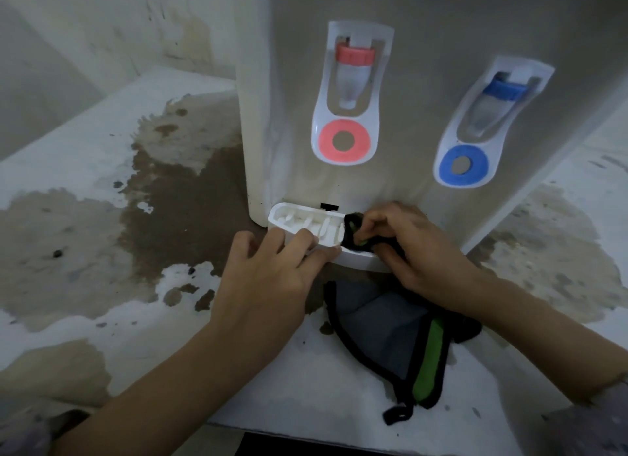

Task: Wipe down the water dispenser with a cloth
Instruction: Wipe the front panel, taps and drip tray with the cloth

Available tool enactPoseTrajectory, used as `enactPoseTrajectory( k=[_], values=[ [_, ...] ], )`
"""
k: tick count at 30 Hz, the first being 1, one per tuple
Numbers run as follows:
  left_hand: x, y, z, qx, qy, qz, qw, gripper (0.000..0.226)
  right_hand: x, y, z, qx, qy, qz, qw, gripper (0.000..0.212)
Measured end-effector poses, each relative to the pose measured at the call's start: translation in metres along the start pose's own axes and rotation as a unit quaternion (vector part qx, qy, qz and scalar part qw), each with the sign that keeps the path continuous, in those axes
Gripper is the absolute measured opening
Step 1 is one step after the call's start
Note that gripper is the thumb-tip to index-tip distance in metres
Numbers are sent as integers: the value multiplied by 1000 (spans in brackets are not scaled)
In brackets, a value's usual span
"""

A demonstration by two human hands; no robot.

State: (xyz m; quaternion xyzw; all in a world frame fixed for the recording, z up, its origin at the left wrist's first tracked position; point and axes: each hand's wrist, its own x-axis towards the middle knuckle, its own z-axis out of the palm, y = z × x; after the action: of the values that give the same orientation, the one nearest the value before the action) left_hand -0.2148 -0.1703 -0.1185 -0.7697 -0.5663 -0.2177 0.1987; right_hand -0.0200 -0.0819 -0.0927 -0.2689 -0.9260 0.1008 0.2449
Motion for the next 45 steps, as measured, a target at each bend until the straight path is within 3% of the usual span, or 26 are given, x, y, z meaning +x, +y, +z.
enactPoseTrajectory(
  k=[6, 10, 17, 19, 24, 28, 36, 41, 45],
  values=[
    [0, 0, 2, -7, 6, 4, 1000, 46, -14, -4, -16, 64, 29, 84, 994, 20],
    [0, 2, 4, -6, 16, 12, 1000, 45, -16, -5, -20, 2, 113, 139, 984, 34],
    [-1, 3, 4, 5, 26, 10, 1000, 44, 25, -13, 6, -48, 130, 38, 990, 28],
    [-1, 4, 5, 14, 35, 9, 999, 42, 32, -9, 17, -71, 118, 12, 990, 28],
    [-1, 5, 6, 35, 55, 10, 998, 37, 36, -12, 27, -195, 3, -19, 981, 30],
    [-2, 4, 5, 32, 48, 9, 998, 38, 31, -14, 18, -245, -4, -16, 969, 26],
    [-1, 4, -1, 19, 1, 7, 1000, 45, -6, -15, -22, -110, -63, 38, 991, 46],
    [5, 5, 1, 22, 15, 19, 999, 31, -26, -15, -48, -94, 16, 151, 984, 35],
    [11, 10, -2, 22, 19, 28, 999, 29, -24, -15, -36, -170, 92, 138, 971, 27]
  ],
)
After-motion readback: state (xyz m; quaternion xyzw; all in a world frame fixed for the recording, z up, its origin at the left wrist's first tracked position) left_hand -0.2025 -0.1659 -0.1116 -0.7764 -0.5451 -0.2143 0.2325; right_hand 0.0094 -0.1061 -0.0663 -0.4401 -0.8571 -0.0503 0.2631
